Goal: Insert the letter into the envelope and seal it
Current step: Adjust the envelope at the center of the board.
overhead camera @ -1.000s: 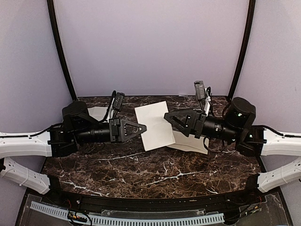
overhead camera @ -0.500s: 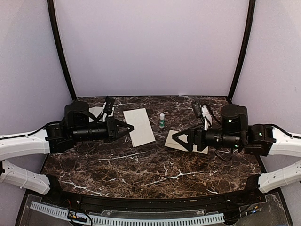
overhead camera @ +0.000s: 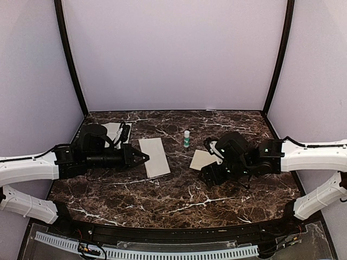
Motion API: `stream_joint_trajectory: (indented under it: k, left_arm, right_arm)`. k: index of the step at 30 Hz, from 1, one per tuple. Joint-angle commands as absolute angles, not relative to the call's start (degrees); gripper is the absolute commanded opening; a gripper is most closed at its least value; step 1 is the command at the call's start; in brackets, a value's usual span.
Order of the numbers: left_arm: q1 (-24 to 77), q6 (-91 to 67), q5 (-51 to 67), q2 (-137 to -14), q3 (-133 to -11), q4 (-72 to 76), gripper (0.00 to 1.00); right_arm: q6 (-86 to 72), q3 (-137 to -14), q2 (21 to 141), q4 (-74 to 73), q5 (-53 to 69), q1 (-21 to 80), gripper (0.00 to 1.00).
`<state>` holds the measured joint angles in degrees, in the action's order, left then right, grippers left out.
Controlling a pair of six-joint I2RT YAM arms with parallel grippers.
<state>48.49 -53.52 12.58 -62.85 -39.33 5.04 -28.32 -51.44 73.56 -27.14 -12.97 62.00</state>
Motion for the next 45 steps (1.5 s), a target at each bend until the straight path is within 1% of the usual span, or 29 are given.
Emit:
stream_joint_trajectory:
  k: [1,8,11,16,22,27,29,33,38,42,43,45]
  left_arm:
    - [48.08,-53.75,12.53,-61.74,-37.95,4.33,0.0]
    - [48.07,-54.27,13.7,-61.64,-37.02,5.18,0.0]
    - [48.08,-54.42,13.78,-61.52,-36.71,5.26,0.0]
    - [48.05,-55.01,14.7,-61.75,-36.37,5.81,0.0]
    - [48.08,-55.5,15.09,-61.41,-35.91,6.0,0.0]
    - [48.05,-55.63,15.12,-60.91,-35.64,5.7,0.0]
    - [48.07,-55.63,15.1,-60.71,-35.54,5.56,0.0]
    - [48.01,-55.63,15.12,-60.48,-35.29,5.45,0.0]
    - [48.02,-55.59,15.02,-60.3,-35.24,5.29,0.0]
    - [48.08,-55.27,14.9,-60.19,-35.2,4.83,0.0]
    - [48.08,-55.19,14.87,-60.09,-35.23,4.7,0.0]
    - [47.94,-54.93,14.57,-59.93,-35.26,4.32,0.0]
  right_arm:
    - [-25.24,-51.51,75.26,-28.42,-12.17,57.57,0.84]
    - [-22.09,-50.12,79.14,-27.66,-10.59,53.44,0.84]
    - [-20.74,-50.21,81.54,-26.86,-10.37,52.34,0.82]
    - [-18.65,-51.24,85.79,-26.49,-12.85,51.0,0.78]
    - [-16.27,-53.65,91.66,-26.54,-16.1,50.36,0.76]
    - [-14.54,-55.41,94.35,-26.28,-18.77,50.38,0.75]
    - [-13.9,-55.9,95.28,-26.12,-19.93,50.32,0.72]
    - [-12.91,-56.74,97.39,-26.42,-20.92,50.36,0.56]
    - [-13.15,-57.12,99.11,-27.14,-22.69,50.37,0.29]
    - [-13.81,-57.87,98.52,-28.29,-21.22,50.45,0.05]
    - [-14.11,-58.44,98.11,-28.99,-20.74,50.45,0.0]
    - [-15.0,-59.73,97.47,-30.78,-19.34,50.53,0.0]
